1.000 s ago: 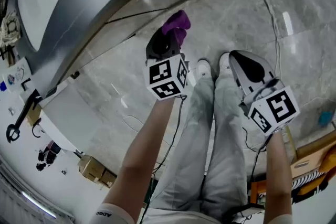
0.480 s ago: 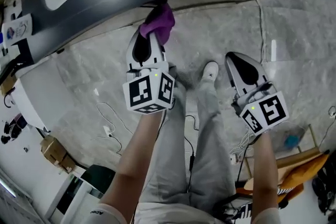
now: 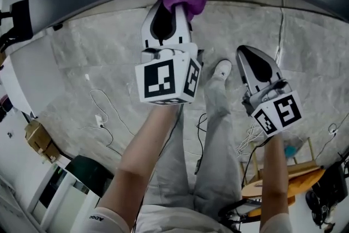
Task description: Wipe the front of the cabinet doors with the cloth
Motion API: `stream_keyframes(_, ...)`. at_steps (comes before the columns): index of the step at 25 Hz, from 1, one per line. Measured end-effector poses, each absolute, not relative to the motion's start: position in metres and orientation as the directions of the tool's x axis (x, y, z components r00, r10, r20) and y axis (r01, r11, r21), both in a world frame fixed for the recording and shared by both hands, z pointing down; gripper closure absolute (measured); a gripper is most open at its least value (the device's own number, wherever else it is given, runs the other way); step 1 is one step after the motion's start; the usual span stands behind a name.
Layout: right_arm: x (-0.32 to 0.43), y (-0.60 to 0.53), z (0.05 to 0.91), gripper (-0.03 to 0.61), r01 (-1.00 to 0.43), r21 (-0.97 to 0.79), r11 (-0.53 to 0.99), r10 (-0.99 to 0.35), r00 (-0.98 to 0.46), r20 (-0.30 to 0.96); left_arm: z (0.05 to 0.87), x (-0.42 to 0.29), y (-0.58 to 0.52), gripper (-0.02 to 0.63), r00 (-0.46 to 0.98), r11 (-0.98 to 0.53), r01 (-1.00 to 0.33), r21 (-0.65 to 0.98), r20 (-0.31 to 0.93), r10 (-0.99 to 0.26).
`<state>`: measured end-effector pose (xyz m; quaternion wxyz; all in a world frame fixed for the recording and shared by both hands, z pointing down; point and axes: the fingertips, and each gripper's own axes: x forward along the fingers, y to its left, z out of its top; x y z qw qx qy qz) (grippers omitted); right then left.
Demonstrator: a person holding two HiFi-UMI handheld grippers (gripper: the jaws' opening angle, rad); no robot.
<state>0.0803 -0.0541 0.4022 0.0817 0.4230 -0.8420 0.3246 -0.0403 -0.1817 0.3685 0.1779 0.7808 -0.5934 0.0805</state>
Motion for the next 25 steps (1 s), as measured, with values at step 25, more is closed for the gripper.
stream_keyframes(25, -0.116, -0.077, 0.400, 0.551, -0.742, -0.444, 0.502, -0.593, -0.669, 0.448, 0.363, -0.295, -0.208, 0.568, 0.169, -0.137, -0.983, 0.122, 0.307, -0.937)
